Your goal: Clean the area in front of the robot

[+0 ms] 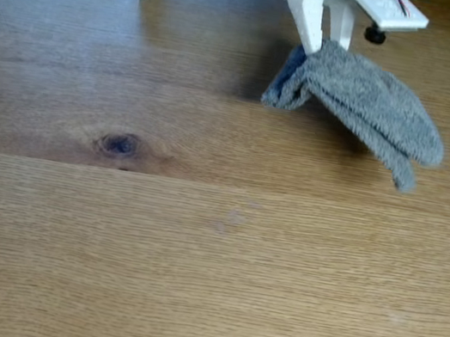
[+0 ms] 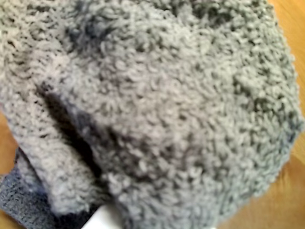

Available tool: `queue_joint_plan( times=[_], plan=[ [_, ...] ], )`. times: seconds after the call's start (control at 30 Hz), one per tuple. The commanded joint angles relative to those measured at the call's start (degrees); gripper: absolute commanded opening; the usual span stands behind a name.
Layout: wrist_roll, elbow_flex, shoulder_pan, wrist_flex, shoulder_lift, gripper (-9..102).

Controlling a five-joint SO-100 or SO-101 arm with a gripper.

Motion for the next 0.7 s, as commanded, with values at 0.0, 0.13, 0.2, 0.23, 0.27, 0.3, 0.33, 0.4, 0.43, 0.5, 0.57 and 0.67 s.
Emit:
queue_joint_plan(
  times=[0.0,0.13,0.2,0.23,0.27,0.3,0.33,0.4,0.43,0.5,0.57,0.67],
  plan=[
    [0.4,-18.9,1.8,-1.7,-8.5,0],
    [0.7,-30.9,3.6,-1.2,-20.0,0],
    [0.3,-35.8,4.9,-2.8,-26.5,0],
    [-0.2,-37.9,5.8,-4.0,-30.0,0],
    [-0.7,-39.6,6.7,-5.4,-33.2,0],
    [-1.4,-41.4,7.6,-6.9,-36.5,0],
    [-2.0,-42.8,8.4,-8.0,-39.4,0],
    [-3.7,-45.2,9.8,-9.5,-45.0,0],
    [-4.7,-46.1,10.5,-10.0,-47.4,0],
    [-6.9,-47.3,11.5,-11.7,-51.8,0],
    [-8.5,-48.3,12.9,-14.9,-56.0,0],
    [-9.7,-49.0,15.2,-21.1,-60.3,0]
  ],
)
